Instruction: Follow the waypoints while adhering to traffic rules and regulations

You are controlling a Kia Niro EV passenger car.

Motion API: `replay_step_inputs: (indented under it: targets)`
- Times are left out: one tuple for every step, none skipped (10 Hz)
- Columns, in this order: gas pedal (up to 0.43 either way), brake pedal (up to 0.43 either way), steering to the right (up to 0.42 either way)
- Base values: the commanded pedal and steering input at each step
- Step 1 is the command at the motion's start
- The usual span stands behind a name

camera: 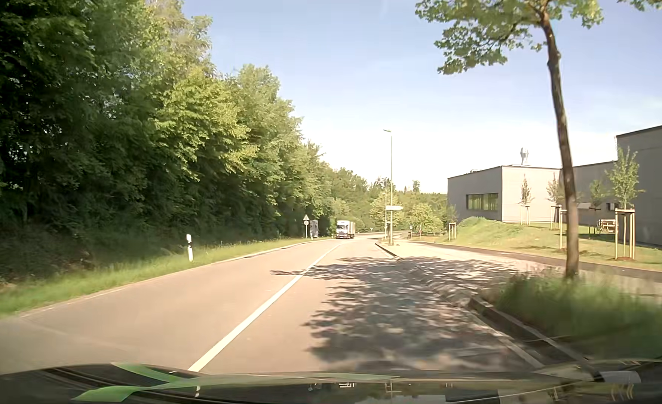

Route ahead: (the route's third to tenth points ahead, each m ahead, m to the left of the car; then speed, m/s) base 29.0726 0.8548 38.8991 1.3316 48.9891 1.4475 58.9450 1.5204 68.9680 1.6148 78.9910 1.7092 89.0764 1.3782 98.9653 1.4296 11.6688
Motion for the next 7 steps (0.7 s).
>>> replay_step_inputs:
  targets:
    - [0.039,0.0,0.004]
    - [0.039,0.0,0.002]
    - [0.039,0.0,0.002]
    - [0.039,0.0,0.002]
    - [0.039,0.0,0.002]
    - [0.028,0.0,0.001]
    - [0.028,0.0,0.001]
